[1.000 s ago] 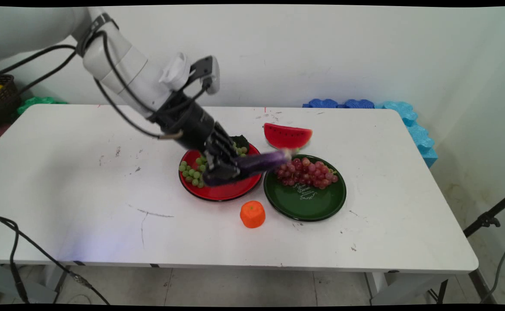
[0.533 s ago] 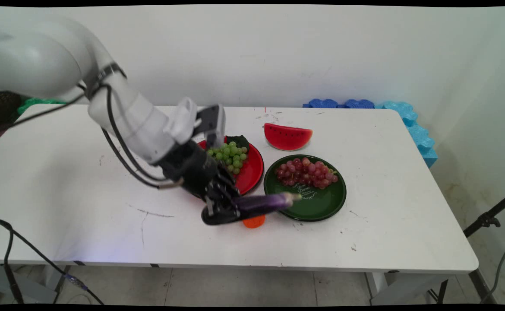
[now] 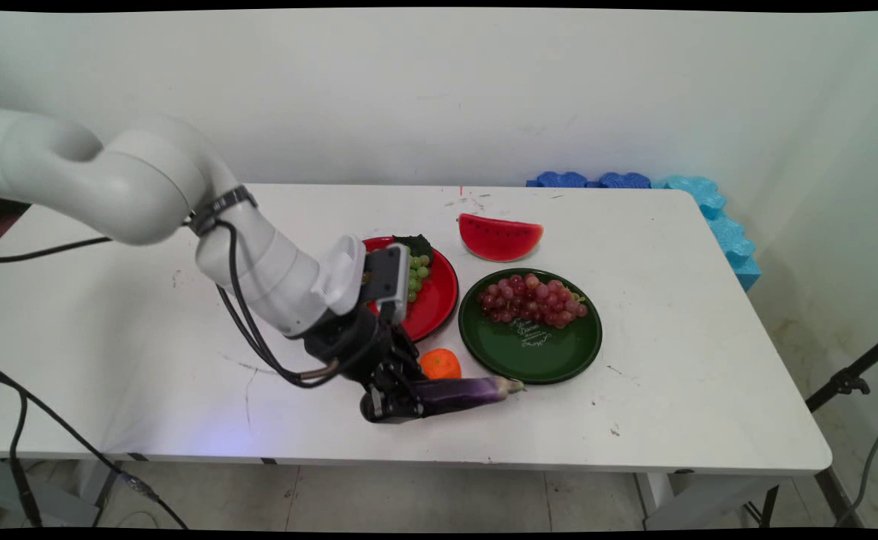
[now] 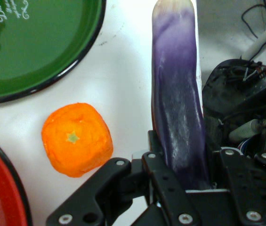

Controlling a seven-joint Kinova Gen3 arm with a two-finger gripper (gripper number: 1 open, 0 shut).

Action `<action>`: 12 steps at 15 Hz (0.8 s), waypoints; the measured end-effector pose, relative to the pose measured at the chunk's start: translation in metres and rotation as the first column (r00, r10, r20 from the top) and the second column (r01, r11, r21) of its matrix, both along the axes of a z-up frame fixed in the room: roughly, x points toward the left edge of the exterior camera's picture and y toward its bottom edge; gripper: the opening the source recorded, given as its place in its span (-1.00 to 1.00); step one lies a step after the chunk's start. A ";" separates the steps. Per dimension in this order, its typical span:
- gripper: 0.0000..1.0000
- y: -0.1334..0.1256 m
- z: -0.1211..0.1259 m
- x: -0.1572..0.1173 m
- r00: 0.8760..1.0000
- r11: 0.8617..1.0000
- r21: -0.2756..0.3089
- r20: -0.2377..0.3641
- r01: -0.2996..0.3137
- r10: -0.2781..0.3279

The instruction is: Place the picked object on the table

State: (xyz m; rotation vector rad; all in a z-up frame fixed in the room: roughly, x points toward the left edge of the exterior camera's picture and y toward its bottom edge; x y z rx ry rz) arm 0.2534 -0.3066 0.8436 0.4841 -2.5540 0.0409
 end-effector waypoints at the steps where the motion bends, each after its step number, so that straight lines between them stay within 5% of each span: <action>1: -1.00 0.001 -0.005 -0.001 1.000 1.000 -0.002 0.004 0.006 -0.006; 12: -1.00 0.002 -0.042 -0.004 0.998 0.998 -0.036 0.037 0.050 -0.049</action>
